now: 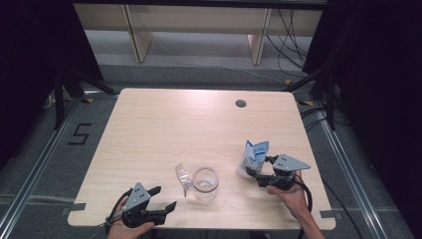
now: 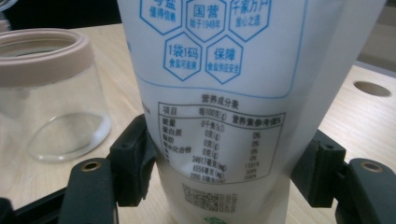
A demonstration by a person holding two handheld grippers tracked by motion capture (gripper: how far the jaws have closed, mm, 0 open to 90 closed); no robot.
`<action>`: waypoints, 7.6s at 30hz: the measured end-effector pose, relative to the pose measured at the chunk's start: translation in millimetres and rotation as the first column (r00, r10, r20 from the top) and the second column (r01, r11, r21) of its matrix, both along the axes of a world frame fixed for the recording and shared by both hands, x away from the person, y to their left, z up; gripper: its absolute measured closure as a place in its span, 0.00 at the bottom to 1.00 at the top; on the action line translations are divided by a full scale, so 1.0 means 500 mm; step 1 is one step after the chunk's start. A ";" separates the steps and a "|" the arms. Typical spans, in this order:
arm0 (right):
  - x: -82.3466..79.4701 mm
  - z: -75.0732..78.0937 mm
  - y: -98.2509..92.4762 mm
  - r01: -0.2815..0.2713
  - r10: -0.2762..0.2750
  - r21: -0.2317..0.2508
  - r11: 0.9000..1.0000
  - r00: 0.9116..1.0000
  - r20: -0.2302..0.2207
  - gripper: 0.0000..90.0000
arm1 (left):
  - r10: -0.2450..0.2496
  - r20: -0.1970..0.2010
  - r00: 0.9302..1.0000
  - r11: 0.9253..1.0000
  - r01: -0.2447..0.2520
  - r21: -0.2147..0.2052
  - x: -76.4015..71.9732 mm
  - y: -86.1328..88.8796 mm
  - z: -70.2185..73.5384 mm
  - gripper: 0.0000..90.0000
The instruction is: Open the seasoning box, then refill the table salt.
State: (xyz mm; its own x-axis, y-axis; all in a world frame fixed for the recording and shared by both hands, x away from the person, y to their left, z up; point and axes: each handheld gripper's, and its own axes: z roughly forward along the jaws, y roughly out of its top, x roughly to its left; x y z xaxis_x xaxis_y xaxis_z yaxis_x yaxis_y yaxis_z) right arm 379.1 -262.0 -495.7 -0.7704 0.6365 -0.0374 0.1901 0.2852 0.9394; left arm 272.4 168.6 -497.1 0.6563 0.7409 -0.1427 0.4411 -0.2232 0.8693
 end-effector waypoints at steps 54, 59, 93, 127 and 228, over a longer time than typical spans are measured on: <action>-0.063 -0.009 0.086 0.304 -0.303 0.024 0.953 0.953 -0.030 0.19 | -0.001 -0.002 1.000 1.000 0.001 -0.020 0.001 0.009 0.000 0.27; -0.052 -0.010 0.080 0.272 -0.272 0.014 0.962 0.962 -0.004 0.17 | -0.004 0.000 1.000 1.000 0.004 -0.016 -0.005 0.016 -0.002 0.27; -0.011 -0.035 0.079 0.177 -0.176 0.024 0.984 0.984 -0.019 0.20 | 0.000 -0.033 0.999 1.000 -0.001 -0.023 -0.021 0.019 -0.007 0.25; 0.004 -0.036 0.071 0.145 -0.145 0.006 0.989 0.989 -0.038 0.42 | -0.016 -0.031 0.999 0.999 0.015 -0.038 -0.019 0.011 -0.007 0.25; -0.033 0.019 0.185 0.184 0.040 -0.456 0.871 0.899 0.437 0.47 | -0.061 -0.019 0.998 0.998 0.061 0.003 -0.016 -0.005 -0.010 0.24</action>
